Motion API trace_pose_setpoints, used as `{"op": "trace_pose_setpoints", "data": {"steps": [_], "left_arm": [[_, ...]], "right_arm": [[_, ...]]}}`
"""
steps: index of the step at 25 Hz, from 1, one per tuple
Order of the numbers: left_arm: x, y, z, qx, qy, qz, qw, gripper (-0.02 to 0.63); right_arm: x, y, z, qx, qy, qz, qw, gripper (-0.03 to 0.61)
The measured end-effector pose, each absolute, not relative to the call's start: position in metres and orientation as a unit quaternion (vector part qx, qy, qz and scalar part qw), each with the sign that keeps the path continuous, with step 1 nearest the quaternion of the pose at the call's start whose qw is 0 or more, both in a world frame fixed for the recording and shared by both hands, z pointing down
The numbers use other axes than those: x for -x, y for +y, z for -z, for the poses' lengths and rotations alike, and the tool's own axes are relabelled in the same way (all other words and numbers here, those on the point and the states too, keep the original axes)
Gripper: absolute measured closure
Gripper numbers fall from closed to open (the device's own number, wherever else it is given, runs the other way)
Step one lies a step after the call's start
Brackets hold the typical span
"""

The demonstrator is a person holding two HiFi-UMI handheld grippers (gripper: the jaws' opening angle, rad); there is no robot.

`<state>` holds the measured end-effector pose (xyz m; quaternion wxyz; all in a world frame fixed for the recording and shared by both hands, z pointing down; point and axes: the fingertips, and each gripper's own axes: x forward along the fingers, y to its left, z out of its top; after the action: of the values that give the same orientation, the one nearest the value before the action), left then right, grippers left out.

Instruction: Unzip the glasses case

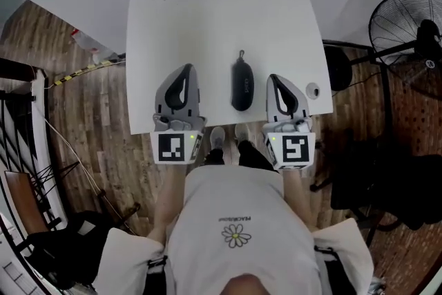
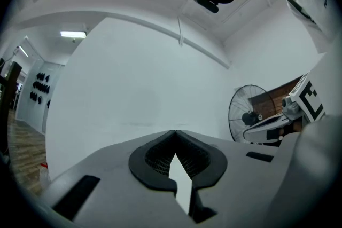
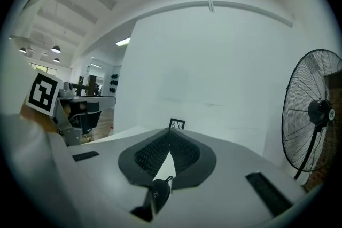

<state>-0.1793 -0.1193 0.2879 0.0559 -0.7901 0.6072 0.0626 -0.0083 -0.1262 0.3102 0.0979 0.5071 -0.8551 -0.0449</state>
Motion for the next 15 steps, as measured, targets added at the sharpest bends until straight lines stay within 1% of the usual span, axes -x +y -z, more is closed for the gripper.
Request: {"op": "trace_pose_setpoints", "data": {"steps": [3,6,11,15], "left_arm": [[0.177,-0.129,-0.288,0.778,0.622,-0.068,0.052,0.601],[0.173,-0.138,-0.300,0.770,0.635,-0.039,0.054,0.601],[0.159,-0.149,-0.300,0.777,0.626,-0.033,0.060,0.601],[0.153,-0.152,-0.315,0.784,0.619,-0.032,0.041,0.601]], "right_arm": [[0.009,-0.143,-0.312,-0.496,-0.863,0.043,0.089,0.572],[0.008,-0.152,-0.314,-0.479,-0.873,0.055,0.079,0.572],[0.000,-0.160,-0.321,-0.471,-0.876,0.053,0.087,0.572],[-0.004,-0.160,-0.329,-0.468,-0.878,0.044,0.093,0.572]]}}
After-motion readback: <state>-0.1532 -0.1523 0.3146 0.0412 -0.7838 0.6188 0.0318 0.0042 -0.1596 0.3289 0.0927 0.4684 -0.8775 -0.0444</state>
